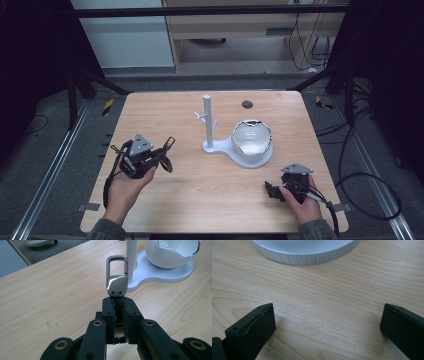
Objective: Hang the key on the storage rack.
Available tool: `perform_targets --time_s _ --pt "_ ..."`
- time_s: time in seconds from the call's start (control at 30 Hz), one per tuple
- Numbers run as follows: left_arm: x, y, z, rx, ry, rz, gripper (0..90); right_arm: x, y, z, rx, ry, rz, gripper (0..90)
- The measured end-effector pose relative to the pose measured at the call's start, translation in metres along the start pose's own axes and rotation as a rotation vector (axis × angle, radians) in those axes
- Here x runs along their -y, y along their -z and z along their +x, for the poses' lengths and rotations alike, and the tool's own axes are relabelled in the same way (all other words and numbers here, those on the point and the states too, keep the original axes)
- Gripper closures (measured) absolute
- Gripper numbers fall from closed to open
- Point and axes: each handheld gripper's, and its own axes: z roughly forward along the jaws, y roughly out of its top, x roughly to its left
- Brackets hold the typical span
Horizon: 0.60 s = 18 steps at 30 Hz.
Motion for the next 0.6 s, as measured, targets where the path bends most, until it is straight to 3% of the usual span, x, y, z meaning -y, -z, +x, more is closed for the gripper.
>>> perform_targets --time_s 0.33,0.6 --pt "-0.013 0.002 -0.011 -0.006 0.025 -0.089 80.8 0.0 0.0 0.0 0.002 -0.001 0.0 0.4" --pt "-0.024 -0.001 -0.023 0.009 0.015 -0.114 80.8 0.0 0.0 0.001 0.0 -0.008 0.001 0.4"
